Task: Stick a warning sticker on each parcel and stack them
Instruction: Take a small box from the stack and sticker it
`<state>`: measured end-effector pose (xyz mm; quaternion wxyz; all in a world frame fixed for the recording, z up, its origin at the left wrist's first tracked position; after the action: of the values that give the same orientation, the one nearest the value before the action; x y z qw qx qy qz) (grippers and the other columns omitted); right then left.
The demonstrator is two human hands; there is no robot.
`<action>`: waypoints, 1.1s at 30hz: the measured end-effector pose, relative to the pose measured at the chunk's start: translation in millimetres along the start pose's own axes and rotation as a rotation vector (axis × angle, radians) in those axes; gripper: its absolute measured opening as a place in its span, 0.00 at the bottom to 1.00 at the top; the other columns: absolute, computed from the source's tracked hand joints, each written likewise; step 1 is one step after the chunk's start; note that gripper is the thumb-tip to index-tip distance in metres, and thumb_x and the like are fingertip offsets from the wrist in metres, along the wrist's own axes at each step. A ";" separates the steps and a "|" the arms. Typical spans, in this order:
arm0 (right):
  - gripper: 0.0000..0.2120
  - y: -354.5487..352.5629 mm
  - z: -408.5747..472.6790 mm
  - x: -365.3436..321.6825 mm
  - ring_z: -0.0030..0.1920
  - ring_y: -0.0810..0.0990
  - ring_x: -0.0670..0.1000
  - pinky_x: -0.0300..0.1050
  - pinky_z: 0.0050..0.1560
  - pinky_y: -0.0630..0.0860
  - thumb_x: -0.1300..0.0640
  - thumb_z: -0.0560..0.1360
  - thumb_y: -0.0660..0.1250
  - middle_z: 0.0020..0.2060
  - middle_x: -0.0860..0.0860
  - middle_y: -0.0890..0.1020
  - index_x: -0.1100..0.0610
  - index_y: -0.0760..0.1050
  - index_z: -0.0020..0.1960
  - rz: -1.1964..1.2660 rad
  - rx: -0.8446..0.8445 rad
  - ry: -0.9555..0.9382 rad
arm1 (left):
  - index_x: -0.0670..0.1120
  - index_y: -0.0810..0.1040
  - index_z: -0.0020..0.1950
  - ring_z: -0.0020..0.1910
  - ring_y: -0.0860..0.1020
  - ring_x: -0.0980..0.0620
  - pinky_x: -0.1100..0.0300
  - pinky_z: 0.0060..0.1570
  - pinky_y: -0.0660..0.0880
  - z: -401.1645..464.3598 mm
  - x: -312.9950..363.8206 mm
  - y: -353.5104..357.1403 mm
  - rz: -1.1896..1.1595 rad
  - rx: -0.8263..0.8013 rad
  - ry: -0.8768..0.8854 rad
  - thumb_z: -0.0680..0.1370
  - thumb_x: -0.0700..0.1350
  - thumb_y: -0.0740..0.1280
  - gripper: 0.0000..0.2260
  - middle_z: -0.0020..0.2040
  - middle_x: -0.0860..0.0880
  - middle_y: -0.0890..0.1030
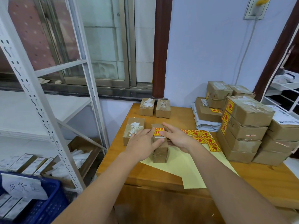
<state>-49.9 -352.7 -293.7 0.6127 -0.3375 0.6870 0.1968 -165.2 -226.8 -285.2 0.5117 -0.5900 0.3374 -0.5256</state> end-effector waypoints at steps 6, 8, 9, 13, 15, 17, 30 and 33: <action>0.31 2.8 -4.9 -1.4 0.75 0.67 0.51 0.44 0.59 0.71 0.52 0.84 0.63 0.80 0.49 0.61 0.50 0.54 0.82 -0.064 0.039 -0.010 | 0.60 0.69 0.78 0.74 0.65 0.52 0.51 0.73 0.61 -13.2 2.4 4.8 0.073 0.221 0.050 0.85 0.64 0.50 0.24 0.74 0.55 0.72; 0.30 4.5 -7.8 -1.9 0.74 0.68 0.51 0.41 0.55 0.72 0.53 0.84 0.62 0.79 0.49 0.62 0.50 0.55 0.82 -0.067 0.058 -0.023 | 0.60 0.73 0.75 0.72 0.67 0.52 0.52 0.72 0.63 -20.1 2.3 7.3 0.015 0.281 0.060 0.85 0.62 0.52 0.21 0.73 0.55 0.74; 0.29 5.1 -8.7 -1.9 0.74 0.69 0.52 0.40 0.52 0.74 0.52 0.84 0.62 0.79 0.48 0.64 0.50 0.56 0.82 -0.075 0.073 -0.030 | 0.60 0.74 0.74 0.71 0.68 0.53 0.52 0.72 0.63 -23.1 1.5 9.2 -0.040 0.295 0.055 0.85 0.61 0.53 0.20 0.72 0.56 0.75; 0.23 8.2 -10.7 -0.6 0.68 0.75 0.53 0.54 0.65 0.77 0.50 0.84 0.63 0.73 0.52 0.72 0.48 0.65 0.78 -0.177 0.162 -0.067 | 0.58 0.69 0.78 0.73 0.69 0.54 0.52 0.72 0.67 -32.1 -1.6 17.7 -0.264 0.271 0.017 0.85 0.61 0.57 0.22 0.74 0.56 0.74; 0.20 9.9 -13.2 -4.2 0.66 0.76 0.54 0.56 0.66 0.76 0.49 0.84 0.62 0.70 0.53 0.75 0.48 0.69 0.76 -0.323 0.224 -0.100 | 0.57 0.64 0.80 0.72 0.71 0.55 0.51 0.71 0.70 -36.6 -1.9 19.6 -0.431 0.255 -0.055 0.83 0.63 0.60 0.27 0.73 0.57 0.75; 0.24 11.3 -16.7 -8.9 0.72 0.72 0.54 0.52 0.71 0.71 0.46 0.84 0.60 0.74 0.52 0.72 0.50 0.66 0.78 -0.531 0.266 -0.146 | 0.56 0.61 0.81 0.72 0.71 0.55 0.51 0.71 0.71 -40.0 -1.9 22.0 -0.556 0.238 -0.110 0.79 0.67 0.62 0.33 0.73 0.57 0.74; 0.35 21.9 -43.9 -11.3 0.49 0.78 0.47 0.44 0.47 0.76 0.48 0.75 0.67 0.69 0.47 0.75 0.40 0.59 0.80 -0.444 0.240 -0.079 | 0.54 0.60 0.81 0.67 0.70 0.60 0.59 0.65 0.69 -41.0 -7.9 27.6 -0.773 0.118 -0.089 0.78 0.57 0.72 0.36 0.67 0.63 0.69; 0.31 16.6 -48.3 -13.4 0.46 0.81 0.47 0.51 0.51 0.79 0.51 0.77 0.65 0.60 0.47 0.82 0.37 0.62 0.78 -0.210 0.238 -0.112 | 0.54 0.67 0.77 0.67 0.73 0.60 0.65 0.61 0.71 -35.5 -10.6 20.2 -0.867 0.214 -0.097 0.82 0.51 0.68 0.24 0.70 0.61 0.73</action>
<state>-95.5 -371.2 -274.8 0.7028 -0.3208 0.6313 0.0675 -198.9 -230.7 -310.1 0.3176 -0.6447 -0.0215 -0.6950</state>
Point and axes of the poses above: each hand's wrist, its own z-axis towards the middle knuckle, its own y-axis out of the palm, x = y × z, the point moved 3 cm from there along z, towards the middle knuckle
